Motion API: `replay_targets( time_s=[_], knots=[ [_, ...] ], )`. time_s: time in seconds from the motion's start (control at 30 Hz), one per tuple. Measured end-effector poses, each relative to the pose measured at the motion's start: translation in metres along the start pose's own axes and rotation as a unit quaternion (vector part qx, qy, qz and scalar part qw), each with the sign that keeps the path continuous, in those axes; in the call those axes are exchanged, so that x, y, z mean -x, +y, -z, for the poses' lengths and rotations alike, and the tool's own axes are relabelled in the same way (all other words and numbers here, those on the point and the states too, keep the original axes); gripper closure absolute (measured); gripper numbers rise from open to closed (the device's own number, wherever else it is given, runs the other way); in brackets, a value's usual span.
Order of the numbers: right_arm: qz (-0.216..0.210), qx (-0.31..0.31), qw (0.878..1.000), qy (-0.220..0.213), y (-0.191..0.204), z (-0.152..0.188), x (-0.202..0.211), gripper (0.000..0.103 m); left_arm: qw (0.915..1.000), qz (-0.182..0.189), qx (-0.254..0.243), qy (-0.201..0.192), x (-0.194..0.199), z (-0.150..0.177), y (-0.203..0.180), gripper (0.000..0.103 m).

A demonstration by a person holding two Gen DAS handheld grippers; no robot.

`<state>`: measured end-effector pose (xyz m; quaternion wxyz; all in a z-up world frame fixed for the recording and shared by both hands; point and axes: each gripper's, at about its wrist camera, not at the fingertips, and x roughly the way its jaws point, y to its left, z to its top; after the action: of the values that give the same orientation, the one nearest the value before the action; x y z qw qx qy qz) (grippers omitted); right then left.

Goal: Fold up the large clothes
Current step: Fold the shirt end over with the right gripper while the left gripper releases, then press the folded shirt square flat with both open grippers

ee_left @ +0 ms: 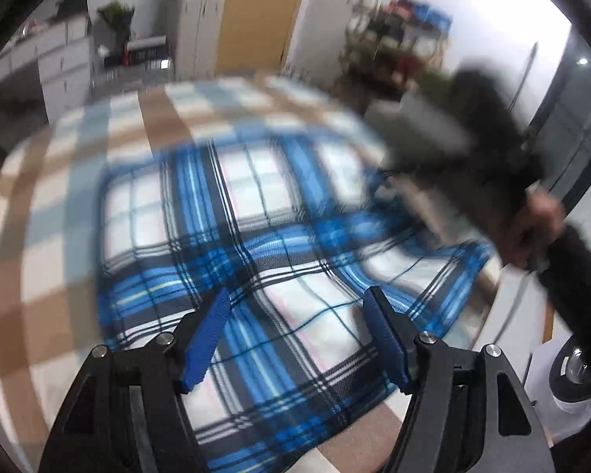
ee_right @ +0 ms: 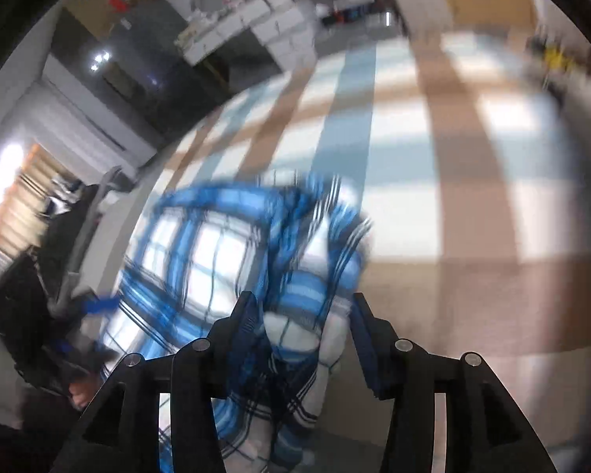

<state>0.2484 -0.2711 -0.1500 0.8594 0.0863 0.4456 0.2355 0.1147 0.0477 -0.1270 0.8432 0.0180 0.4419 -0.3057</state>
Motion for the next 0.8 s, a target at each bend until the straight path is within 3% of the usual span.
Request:
replay_targets(
  time_s=[0.13,0.23,0.3,0.4,0.5,0.57,0.63,0.73,0.8],
  knots=[
    [0.01,0.052,0.996,-0.067,0.044,-0.013,0.021,0.055,0.9994,-0.032,0.012,0.009,-0.015,0.013,-0.005,0.037],
    [0.033,0.059,0.997,-0.035,0.058,-0.037,-0.017,0.057,0.9983,-0.056,0.008,0.014,-0.011,0.013,-0.012,0.036],
    [0.075,0.055,0.996,-0.003,0.065,-0.047,-0.065,0.064,0.9974,-0.07,-0.005,0.012,-0.012,0.016,-0.019,0.032],
    [0.129,0.066,0.989,0.04,0.045,-0.033,-0.108,0.065,0.9945,-0.098,-0.036,0.004,-0.006,0.021,-0.032,0.031],
    [0.147,0.065,0.987,0.03,0.035,-0.027,-0.094,0.065,0.9936,-0.103,-0.044,-0.011,0.015,0.028,-0.036,0.031],
    [0.15,0.066,0.987,0.004,0.041,-0.019,-0.063,0.069,0.992,-0.116,-0.044,-0.023,0.027,0.035,-0.033,0.031],
    [0.148,0.076,0.986,-0.018,0.057,-0.008,-0.035,0.067,0.9932,-0.107,-0.039,-0.027,0.031,0.043,-0.027,0.03],
    [0.124,0.104,0.985,-0.052,0.086,0.029,0.004,0.067,0.9956,-0.09,-0.014,-0.022,0.021,0.05,-0.016,0.03],
    [0.115,0.099,0.987,-0.05,0.095,0.055,0.009,0.067,0.9952,-0.094,-0.019,-0.021,0.016,0.051,-0.017,0.028]
  ],
)
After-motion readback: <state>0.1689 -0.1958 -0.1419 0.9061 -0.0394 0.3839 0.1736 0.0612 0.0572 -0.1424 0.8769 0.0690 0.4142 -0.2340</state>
